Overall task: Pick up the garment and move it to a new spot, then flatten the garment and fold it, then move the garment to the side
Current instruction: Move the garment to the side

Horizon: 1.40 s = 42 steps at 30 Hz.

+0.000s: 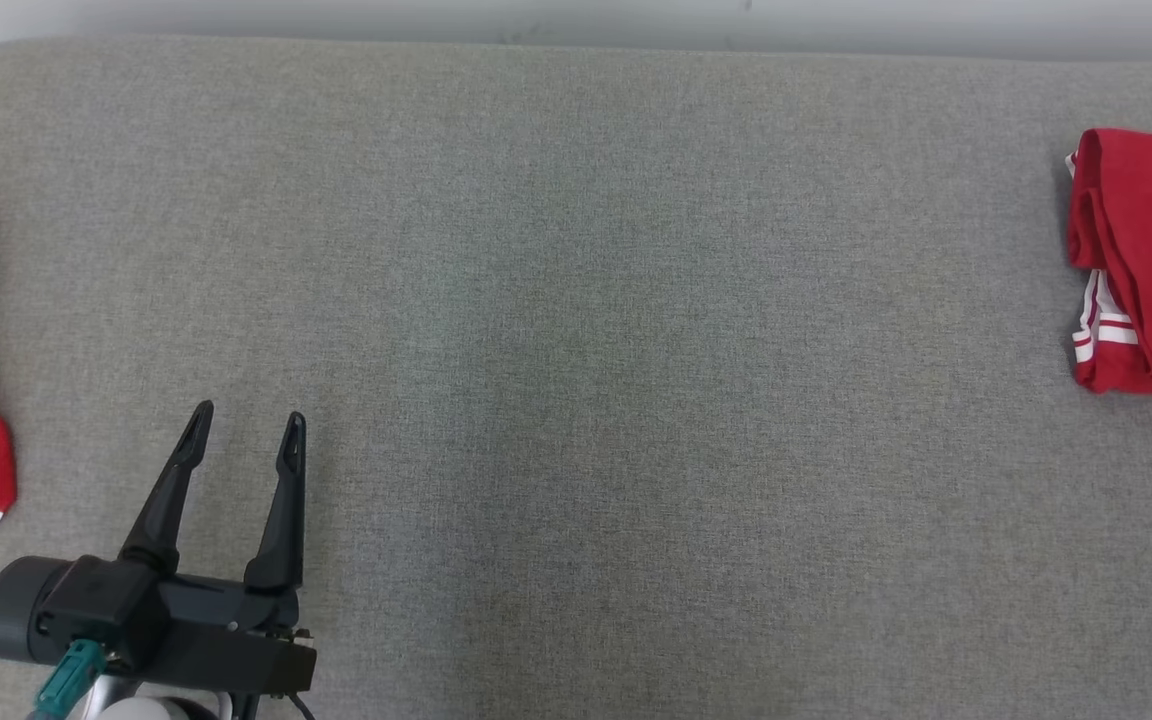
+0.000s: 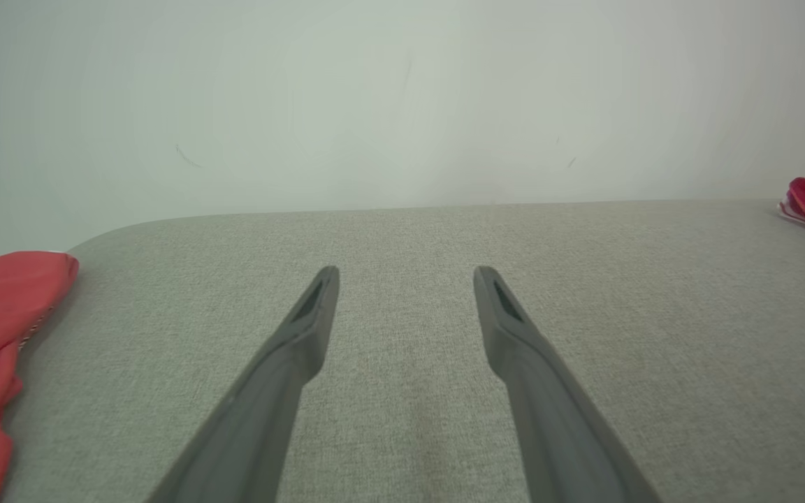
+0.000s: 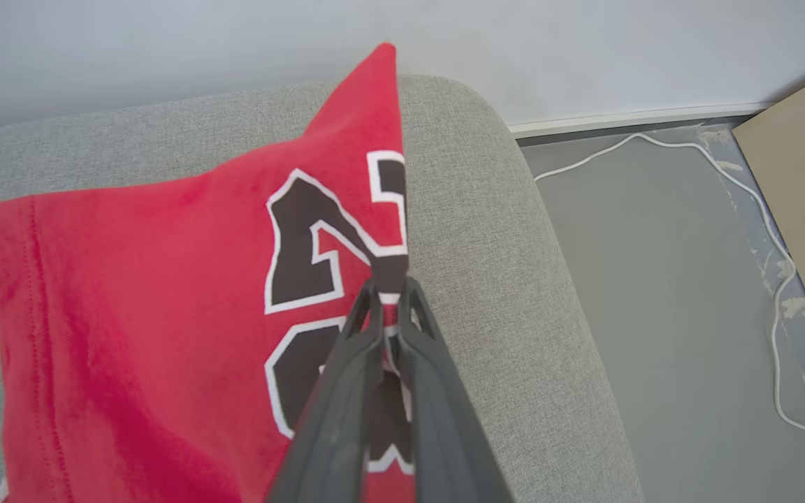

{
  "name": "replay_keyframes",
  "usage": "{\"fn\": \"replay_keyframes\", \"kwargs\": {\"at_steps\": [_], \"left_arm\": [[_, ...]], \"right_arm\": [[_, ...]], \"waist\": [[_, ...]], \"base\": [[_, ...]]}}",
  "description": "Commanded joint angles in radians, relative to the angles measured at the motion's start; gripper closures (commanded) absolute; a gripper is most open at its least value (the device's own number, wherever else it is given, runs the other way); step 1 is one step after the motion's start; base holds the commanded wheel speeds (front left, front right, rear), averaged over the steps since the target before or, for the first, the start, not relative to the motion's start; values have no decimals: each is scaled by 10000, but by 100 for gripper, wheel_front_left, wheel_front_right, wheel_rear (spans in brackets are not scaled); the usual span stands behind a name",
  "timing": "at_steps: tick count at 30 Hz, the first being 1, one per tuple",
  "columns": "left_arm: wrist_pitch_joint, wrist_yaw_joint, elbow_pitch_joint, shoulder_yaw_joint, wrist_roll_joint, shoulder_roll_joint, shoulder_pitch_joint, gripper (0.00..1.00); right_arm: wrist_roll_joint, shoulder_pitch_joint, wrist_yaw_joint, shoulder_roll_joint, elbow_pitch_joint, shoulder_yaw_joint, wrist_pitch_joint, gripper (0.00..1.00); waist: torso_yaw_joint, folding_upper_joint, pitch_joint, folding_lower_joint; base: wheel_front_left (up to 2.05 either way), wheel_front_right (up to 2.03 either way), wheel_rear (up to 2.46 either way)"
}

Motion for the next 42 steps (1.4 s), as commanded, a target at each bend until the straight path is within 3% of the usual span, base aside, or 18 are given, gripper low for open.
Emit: {"fn": "replay_keyframes", "kwargs": {"at_steps": [1,3,4,6,16,25,33,42], "left_arm": [[-40,1,9,62,20,32,-115,0],[-40,3,5,68,40,24,-120,0],[-40,3,5,73,45,21,-122,0],[-40,14,9,85,48,6,-119,0],[-40,25,61,182,28,30,19,0],[-40,203,-73,285,51,-9,344,0],[-40,307,-118,442,24,-6,662,0],[-40,354,-82,487,-3,23,1009,0]], "right_arm": [[-109,-143,-23,-19,50,-48,-93,100],[-247,-180,-23,-84,116,-49,-173,100],[-330,-207,-23,-97,153,-46,-209,62],[-411,-241,-23,-56,275,-75,-221,0],[-629,-236,-23,294,241,-32,-471,0],[342,753,-23,1297,-1333,249,-1537,0],[1416,2430,-23,2054,-3258,1162,-3089,0],[1827,3673,-23,2796,-4178,2117,-5389,0]], "waist": [[6,-1,5,0],[13,-1,10,0],[15,-1,8,0],[21,-1,-3,0],[-23,-1,-219,0],[-156,-1,-763,0],[-210,-1,-1348,0],[-249,-1,-1890,0]], "base": [[0,0,0],[0,0,0],[0,0,0],[0,0,0],[0,0,0],[0,0,0],[0,0,0],[0,0,0]]}}
